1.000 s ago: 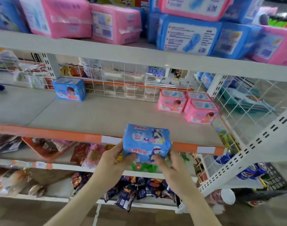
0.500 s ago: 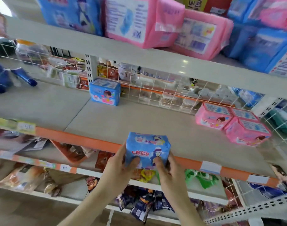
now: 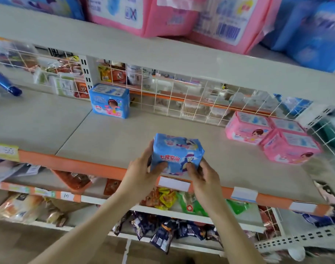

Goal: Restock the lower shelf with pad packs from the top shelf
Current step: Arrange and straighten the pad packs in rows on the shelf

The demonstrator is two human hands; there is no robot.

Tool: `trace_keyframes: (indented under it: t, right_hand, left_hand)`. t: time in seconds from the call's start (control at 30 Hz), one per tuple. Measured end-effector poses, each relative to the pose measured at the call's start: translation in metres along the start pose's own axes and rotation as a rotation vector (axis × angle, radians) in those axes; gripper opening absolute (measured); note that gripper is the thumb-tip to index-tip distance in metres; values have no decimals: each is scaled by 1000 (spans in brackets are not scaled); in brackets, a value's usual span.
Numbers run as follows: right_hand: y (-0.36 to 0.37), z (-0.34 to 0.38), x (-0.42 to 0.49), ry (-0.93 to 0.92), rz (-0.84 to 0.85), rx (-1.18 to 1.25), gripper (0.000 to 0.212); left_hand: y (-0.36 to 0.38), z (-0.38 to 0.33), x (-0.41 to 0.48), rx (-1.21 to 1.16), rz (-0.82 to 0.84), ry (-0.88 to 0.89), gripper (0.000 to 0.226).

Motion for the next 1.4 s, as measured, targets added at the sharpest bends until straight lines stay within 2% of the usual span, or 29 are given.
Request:
trace_keyframes:
  t: [0.07, 0.27, 0.43, 0.67, 0.87, 1.07, 1.23, 1.4]
  right_hand:
    - [-12, -6, 18, -17, 1, 6, 14]
    - [-46, -31, 78, -75, 19, 2, 25]
    - [-63, -50, 121, -59, 105, -17, 28]
    - [-46, -69, 158, -134, 104, -148, 29]
    - [-12, -84, 197, -152, 40, -261, 24]
    - [9, -98, 231, -80, -8, -226, 32]
    - [18, -104, 250, -15, -35, -208, 29]
    - [21, -109, 261, -26, -81, -253, 28]
  left_hand:
    - [12, -3, 14, -16, -29, 3, 59]
    - [53, -16, 65, -79, -83, -30, 42]
    - [76, -19, 95, -27, -156, -34, 39]
    - [74, 14, 126, 144, -173, -72, 23]
    - [57, 46, 169, 182, -128, -17, 25]
    - [50, 63, 214, 213, -107, 26, 28]
    - [51, 73, 239, 224, -99, 44, 32]
    - [47, 78, 255, 261, -111, 69, 34]
Point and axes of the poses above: each hand's wrist, its own x-axis towards the middle knuckle, its own y-axis out of the palm, z = x × y, the point moved 2 cm from there along x, towards the middle knuckle, and after that the axes turned 2 degrees about -z, right-handed, at the moved point
